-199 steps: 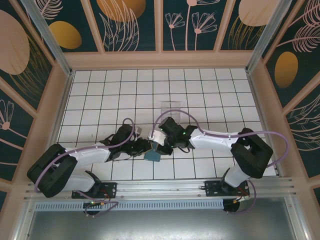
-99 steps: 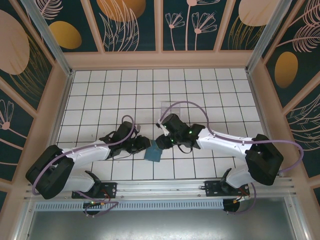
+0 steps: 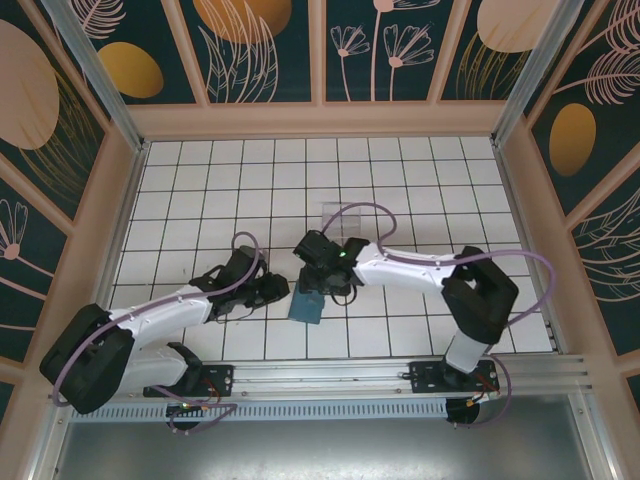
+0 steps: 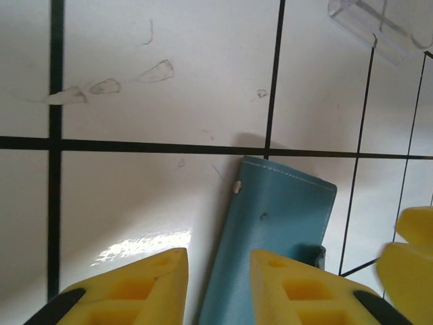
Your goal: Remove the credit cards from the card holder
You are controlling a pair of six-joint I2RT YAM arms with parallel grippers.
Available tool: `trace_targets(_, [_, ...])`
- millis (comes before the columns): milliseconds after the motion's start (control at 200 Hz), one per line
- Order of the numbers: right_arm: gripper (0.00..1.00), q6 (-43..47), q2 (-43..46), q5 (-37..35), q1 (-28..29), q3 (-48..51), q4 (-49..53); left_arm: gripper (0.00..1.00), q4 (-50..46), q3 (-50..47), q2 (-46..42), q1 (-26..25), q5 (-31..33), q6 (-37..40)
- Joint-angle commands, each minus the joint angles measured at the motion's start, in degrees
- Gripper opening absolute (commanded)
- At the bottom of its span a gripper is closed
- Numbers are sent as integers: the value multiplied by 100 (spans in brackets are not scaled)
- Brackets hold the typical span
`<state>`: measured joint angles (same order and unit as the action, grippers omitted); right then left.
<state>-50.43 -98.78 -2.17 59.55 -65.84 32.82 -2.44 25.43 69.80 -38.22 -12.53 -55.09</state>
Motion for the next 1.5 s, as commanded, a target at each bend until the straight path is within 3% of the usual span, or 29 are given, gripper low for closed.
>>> trace_targets(0, [66, -406, -356, -212, 153, -387, 500, 32, -207, -141, -132, 36, 137, 144])
trace_targets(190, [65, -376, -553, -238, 181, -467, 813, 32, -205, -238, -186, 35, 113, 183])
trace_targets(420, [56, -480, -219, -256, 194, -186, 870, 32, -222, -165, -44, 40, 8, 314])
trace_targets(691, [33, -590, 128, -292, 184, 264, 687, 32, -334, 164, 266, 36, -130, 534])
trace_targets(1071, [2, -546, 738, -345, 139, 988, -422, 35, -987, 896, 564, -115, -75, 846])
trace_targets(1266, [1, -433, 1273, -245, 132, 1312, -1127, 44, -1039, 1350, 947, -505, -162, 890])
trace_targets(1496, [1, -406, 1840, -121, 110, 1499, -1558, 52, -704, 1331, 840, -517, -265, 658])
